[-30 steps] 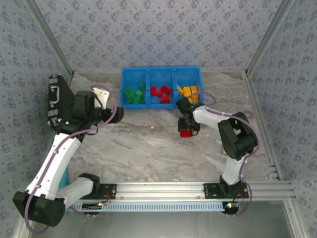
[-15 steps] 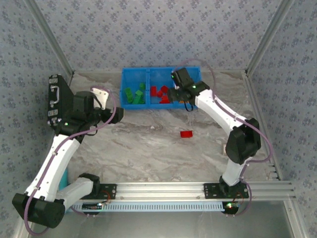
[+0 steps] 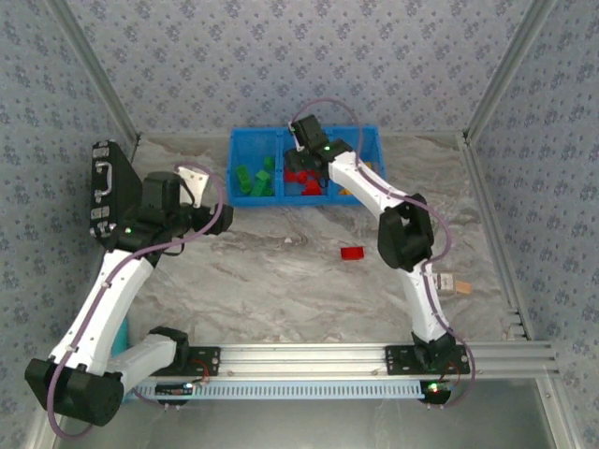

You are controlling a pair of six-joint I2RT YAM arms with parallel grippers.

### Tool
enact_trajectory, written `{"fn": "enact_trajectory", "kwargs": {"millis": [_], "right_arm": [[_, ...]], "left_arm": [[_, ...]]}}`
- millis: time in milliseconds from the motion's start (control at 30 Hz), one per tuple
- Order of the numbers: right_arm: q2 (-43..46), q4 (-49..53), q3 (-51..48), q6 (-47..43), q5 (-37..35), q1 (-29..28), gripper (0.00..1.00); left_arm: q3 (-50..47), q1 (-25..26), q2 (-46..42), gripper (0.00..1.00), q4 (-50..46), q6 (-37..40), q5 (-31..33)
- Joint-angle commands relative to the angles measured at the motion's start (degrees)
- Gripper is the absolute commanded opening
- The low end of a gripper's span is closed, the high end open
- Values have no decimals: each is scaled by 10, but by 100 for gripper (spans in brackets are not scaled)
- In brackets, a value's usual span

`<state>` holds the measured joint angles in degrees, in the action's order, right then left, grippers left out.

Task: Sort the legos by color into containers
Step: Place the lego in the container.

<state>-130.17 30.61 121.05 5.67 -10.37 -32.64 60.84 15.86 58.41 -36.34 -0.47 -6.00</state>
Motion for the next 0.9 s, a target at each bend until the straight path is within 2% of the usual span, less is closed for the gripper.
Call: {"fn": "enact_trajectory", "kwargs": {"millis": [0,133,367,633,867], "right_arm": [[-32,14,54,1,16,1,54],[-47,8,62,5,18,2,57],[-34,5,28,22,25,7,70],[64,-27,-79,8,39,8,88],[155,-22,-170,2,37,4,90]], "left_arm": [[38,-4,9,91,4,7,1],[50,-4,23,91,1,8,-6],[70,-4,55,90,-4,0,-3],[118,-3,120,90,-1,9,-12],[136,1,142,90,5,9,-20]]}}
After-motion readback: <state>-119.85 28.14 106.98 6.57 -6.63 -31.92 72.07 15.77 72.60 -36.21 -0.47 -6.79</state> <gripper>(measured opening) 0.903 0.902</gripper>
